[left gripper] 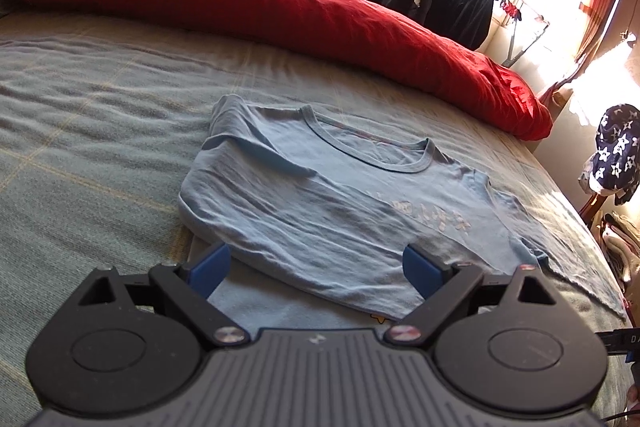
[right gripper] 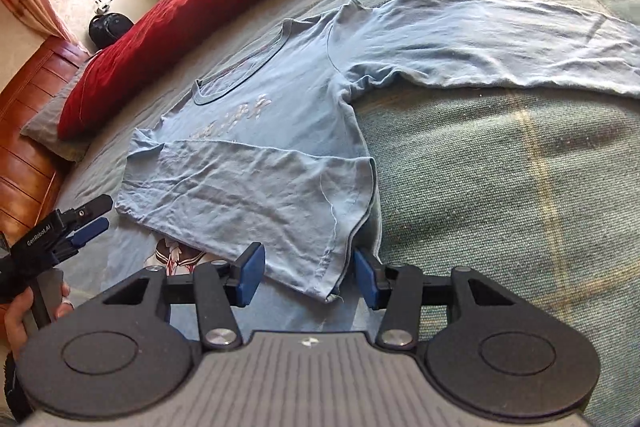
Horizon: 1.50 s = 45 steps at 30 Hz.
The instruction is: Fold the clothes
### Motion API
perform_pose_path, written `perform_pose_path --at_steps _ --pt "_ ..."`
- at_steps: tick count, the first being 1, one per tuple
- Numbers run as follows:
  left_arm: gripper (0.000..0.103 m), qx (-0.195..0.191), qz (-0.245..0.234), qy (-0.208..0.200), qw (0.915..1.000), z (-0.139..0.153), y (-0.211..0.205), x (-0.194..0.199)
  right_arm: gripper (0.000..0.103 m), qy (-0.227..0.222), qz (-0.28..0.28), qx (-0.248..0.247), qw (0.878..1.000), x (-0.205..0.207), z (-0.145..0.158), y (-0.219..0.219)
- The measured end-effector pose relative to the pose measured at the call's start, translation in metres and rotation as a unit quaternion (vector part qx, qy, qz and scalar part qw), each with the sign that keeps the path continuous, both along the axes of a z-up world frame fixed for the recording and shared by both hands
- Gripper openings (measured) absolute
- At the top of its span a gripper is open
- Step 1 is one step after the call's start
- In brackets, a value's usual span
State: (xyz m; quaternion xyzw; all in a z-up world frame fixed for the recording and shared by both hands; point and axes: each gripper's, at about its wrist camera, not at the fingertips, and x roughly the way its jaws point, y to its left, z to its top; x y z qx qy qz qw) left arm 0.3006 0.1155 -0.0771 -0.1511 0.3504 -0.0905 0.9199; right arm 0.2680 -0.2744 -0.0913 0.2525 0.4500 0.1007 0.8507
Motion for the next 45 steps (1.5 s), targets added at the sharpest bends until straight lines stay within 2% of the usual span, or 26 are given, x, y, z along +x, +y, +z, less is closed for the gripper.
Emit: perform_pose_path --at_steps 1,3,7,12,15,20,23,26,29,33,35,37,39,41,45 --pt "0.093 0.003 0.001 0.001 1.0000 0.000 0.000 0.000 0.029 -0.003 0.001 -0.011 1.000 0.001 0.000 0.002" --pt "0.093 0.008 0.003 0.003 1.0000 -0.001 0.000 0.000 0.003 0.001 0.006 -0.040 0.999 0.002 0.000 0.007" --pt "0.093 0.007 0.011 0.001 0.9999 0.001 0.007 0.000 0.003 -0.012 0.004 -0.044 0.999 -0.005 0.007 0.004" --pt "0.093 0.016 0.012 0.003 0.9998 0.006 0.023 -0.002 0.002 -0.027 0.013 -0.057 0.998 -0.019 0.029 0.003" --pt "0.094 0.021 0.027 0.002 0.9994 0.008 0.032 -0.003 0.003 -0.019 0.015 -0.065 0.998 -0.028 0.034 0.001" --pt "0.094 0.019 0.030 0.007 0.9994 0.007 0.035 0.000 0.004 0.018 0.028 -0.084 0.996 -0.036 0.023 0.006" --pt "0.094 0.023 0.027 0.012 0.9993 0.005 0.034 0.001 0.016 0.024 0.029 -0.108 0.993 -0.039 0.023 0.012" --pt "0.094 0.038 0.029 0.016 0.9987 0.004 0.033 0.001 0.019 0.012 0.027 -0.118 0.993 -0.043 0.035 0.013" --pt "0.094 0.046 0.030 0.021 0.9983 0.002 0.033 0.002 0.022 -0.020 0.041 -0.124 0.991 -0.043 0.055 0.019" --pt "0.094 0.037 0.027 0.026 0.9986 0.002 0.038 0.002 0.033 -0.055 0.099 -0.134 0.985 -0.022 0.078 0.051" --pt "0.094 0.024 0.030 0.020 0.9991 0.006 0.045 -0.001 0.035 -0.074 0.133 -0.129 0.980 -0.010 0.085 0.072" --pt "0.094 0.012 0.030 0.018 0.9993 0.009 0.055 -0.003 0.040 -0.088 0.176 -0.135 0.971 0.003 0.089 0.100" --pt "0.095 0.000 0.031 0.020 0.9993 0.011 0.065 -0.005 0.041 -0.110 0.222 -0.168 0.954 0.016 0.090 0.133" --pt "0.095 -0.018 0.037 0.028 0.9988 0.010 0.080 -0.006 0.040 -0.132 0.267 -0.209 0.931 0.029 0.089 0.167" --pt "0.095 -0.068 0.051 0.044 0.9954 0.005 0.112 -0.007 0.038 -0.173 0.354 -0.276 0.877 0.054 0.084 0.234"
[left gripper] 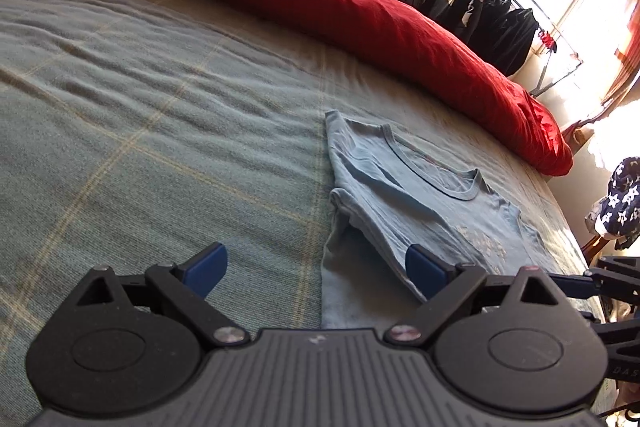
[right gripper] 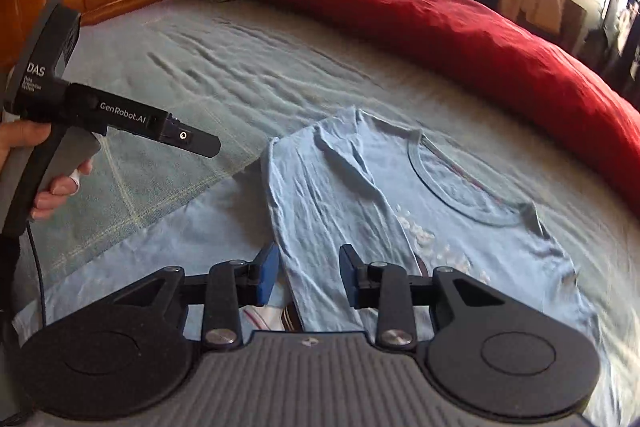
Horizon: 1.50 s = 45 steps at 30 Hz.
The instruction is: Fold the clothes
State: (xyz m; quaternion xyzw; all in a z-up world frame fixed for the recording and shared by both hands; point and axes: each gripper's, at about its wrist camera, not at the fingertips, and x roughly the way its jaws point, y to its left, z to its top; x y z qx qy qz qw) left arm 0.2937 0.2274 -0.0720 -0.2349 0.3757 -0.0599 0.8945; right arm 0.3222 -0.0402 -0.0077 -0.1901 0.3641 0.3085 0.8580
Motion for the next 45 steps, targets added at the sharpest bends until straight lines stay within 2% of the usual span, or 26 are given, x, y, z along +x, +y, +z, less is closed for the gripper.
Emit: perform_pose_path --at_steps 5,10,13,18,21,22,24,27,28,31,33,35,37,38,39,41,42,45 --pt "0.095 -0.083 0.004 -0.006 0.9966 -0.008 0.029 -0.001 0.031 -0.045 0.103 -0.047 0.993 0.034 -0.006 0.076" --pt "0.095 -0.168 -0.010 -0.018 0.9855 -0.018 0.042 0.003 0.029 -0.046 0.168 -0.065 0.982 0.070 -0.023 0.125" --pt "0.096 -0.196 -0.005 -0.017 0.9805 -0.025 0.049 0.006 0.029 -0.044 0.180 -0.103 0.977 0.090 -0.041 0.140" --pt "0.096 -0.257 -0.030 -0.002 0.9661 -0.042 0.052 0.016 0.029 -0.013 0.187 -0.145 0.972 0.111 -0.065 0.138" --pt "0.096 -0.252 -0.033 0.010 0.9671 -0.045 0.049 0.023 0.028 -0.001 0.194 -0.146 0.970 0.111 -0.064 0.135" --pt "0.096 -0.246 -0.033 0.016 0.9686 -0.046 0.048 0.025 0.019 0.002 0.200 -0.149 0.968 0.111 -0.064 0.136" --pt "0.096 -0.231 -0.036 0.027 0.9720 -0.046 0.044 0.026 0.015 -0.011 0.218 -0.163 0.962 0.104 -0.064 0.139" --pt "0.096 -0.227 -0.045 0.027 0.9724 -0.045 0.042 0.027 0.012 -0.035 0.255 -0.180 0.949 0.089 -0.061 0.141" --pt "0.096 -0.227 -0.047 0.026 0.9725 -0.044 0.041 0.027 0.011 -0.045 0.272 -0.178 0.945 0.082 -0.057 0.140" --pt "0.096 -0.227 -0.041 0.018 0.9728 -0.043 0.043 0.025 0.011 -0.002 0.315 -0.128 0.940 0.064 -0.041 0.131" --pt "0.096 -0.196 -0.017 0.013 0.9803 -0.040 0.041 0.022 0.011 -0.026 0.303 -0.146 0.941 0.049 -0.036 0.122" --pt "0.096 -0.131 -0.010 0.008 0.9913 -0.030 0.031 0.022 0.011 -0.033 0.281 -0.150 0.947 0.037 -0.028 0.103" --pt "0.096 -0.047 -0.024 0.004 0.9986 -0.017 0.013 0.022 0.013 -0.025 0.255 -0.132 0.958 0.026 -0.015 0.075" --pt "0.096 0.007 -0.036 -0.006 0.9993 -0.011 0.002 0.022 0.015 -0.021 0.241 -0.123 0.962 0.020 -0.009 0.061" --pt "0.096 0.066 -0.057 -0.015 0.9961 -0.008 -0.010 0.023 0.018 -0.017 0.227 -0.114 0.967 0.016 -0.004 0.048" --pt "0.096 0.171 -0.095 -0.033 0.9800 -0.005 -0.032 0.027 0.018 -0.005 0.196 -0.091 0.976 0.008 0.005 0.024" --pt "0.095 0.201 -0.113 -0.033 0.9725 -0.007 -0.039 0.031 0.020 0.002 0.179 -0.078 0.981 0.006 0.008 0.012" --pt "0.091 0.229 -0.140 -0.025 0.9630 -0.017 -0.049 0.044 0.020 0.016 0.135 -0.034 0.990 -0.002 0.015 -0.023"
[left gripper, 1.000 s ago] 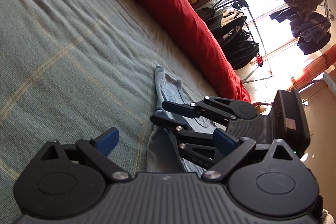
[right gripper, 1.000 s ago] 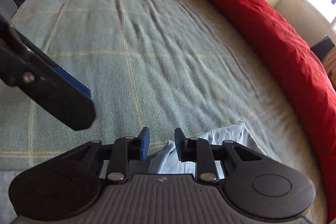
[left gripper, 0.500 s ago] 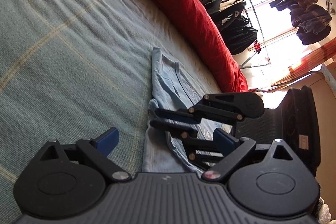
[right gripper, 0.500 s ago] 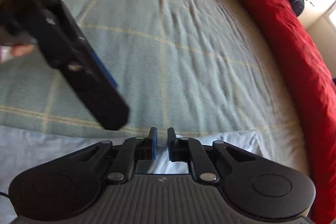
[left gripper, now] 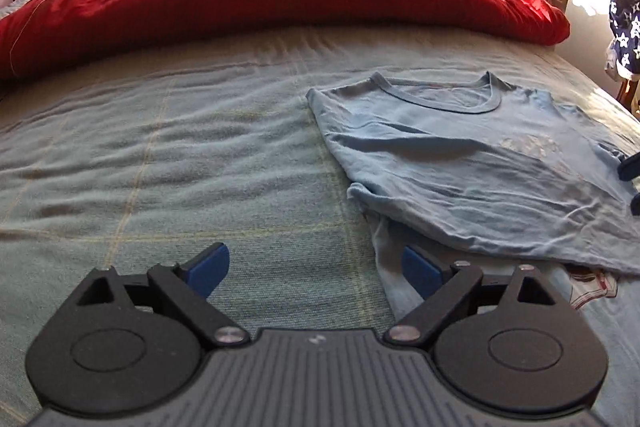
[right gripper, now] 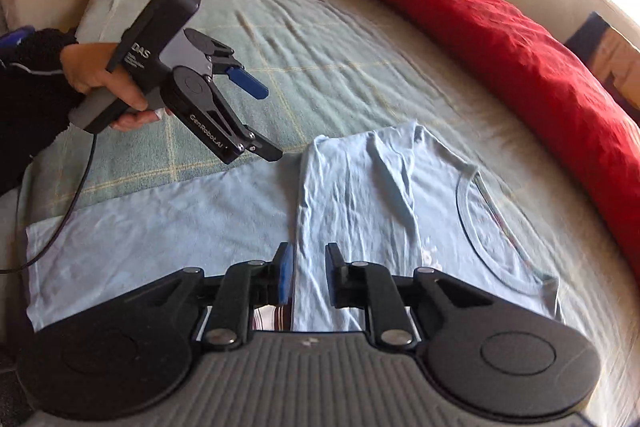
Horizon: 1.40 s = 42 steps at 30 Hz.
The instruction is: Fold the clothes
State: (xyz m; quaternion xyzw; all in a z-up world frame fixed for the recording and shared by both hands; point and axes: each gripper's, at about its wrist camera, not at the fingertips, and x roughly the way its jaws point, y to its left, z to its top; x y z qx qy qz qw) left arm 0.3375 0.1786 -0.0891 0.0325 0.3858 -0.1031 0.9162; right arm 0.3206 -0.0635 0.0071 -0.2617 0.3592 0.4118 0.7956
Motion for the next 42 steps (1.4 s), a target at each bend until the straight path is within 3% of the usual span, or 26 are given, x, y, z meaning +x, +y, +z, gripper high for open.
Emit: perform_pose_path --at_steps 6,10,13,17,20,22,26,29,32,37,42 --pt "0.080 0.026 -0.006 -0.030 0.9992 -0.009 -0.017 0.023 0.022 0.013 -0.052 0.054 0.997 -0.011 -0.004 -0.040" --pt "0.070 -0.006 0.011 -0.052 0.9985 -0.011 -0.018 0.035 0.025 0.018 -0.068 0.067 0.995 -0.014 -0.010 -0.052" --pt "0.052 -0.011 -0.011 -0.046 0.9988 -0.017 -0.028 0.038 0.027 0.020 -0.078 0.081 0.993 -0.012 -0.011 -0.058" --pt "0.012 -0.017 -0.004 -0.072 0.9972 -0.012 -0.034 0.026 0.028 0.022 -0.092 0.093 0.991 -0.008 -0.013 -0.062" --pt "0.006 -0.033 0.025 -0.093 0.9948 -0.004 -0.030 0.012 0.036 0.024 -0.103 0.098 0.990 -0.005 -0.016 -0.064" --pt "0.005 -0.073 0.055 -0.080 0.9926 -0.004 -0.018 0.009 0.036 0.026 -0.110 0.101 0.988 -0.003 -0.018 -0.065" --pt "0.006 -0.103 0.089 -0.048 0.9896 -0.020 -0.005 0.011 0.036 0.052 -0.120 0.124 0.984 0.017 -0.019 -0.061" --pt "0.006 -0.118 0.098 -0.051 0.9869 -0.025 -0.003 0.011 0.036 0.077 -0.129 0.149 0.977 0.042 -0.016 -0.054" --pt "0.006 -0.120 0.099 -0.056 0.9862 -0.027 -0.003 0.010 0.038 0.104 -0.130 0.178 0.970 0.083 -0.014 -0.041" --pt "0.006 -0.120 0.102 -0.061 0.9857 -0.028 -0.003 0.007 0.038 0.155 -0.124 0.187 0.962 0.171 -0.030 0.002" --pt "0.006 -0.133 0.103 -0.064 0.9836 -0.031 0.001 0.006 0.038 0.163 -0.106 0.157 0.968 0.232 -0.054 0.050"
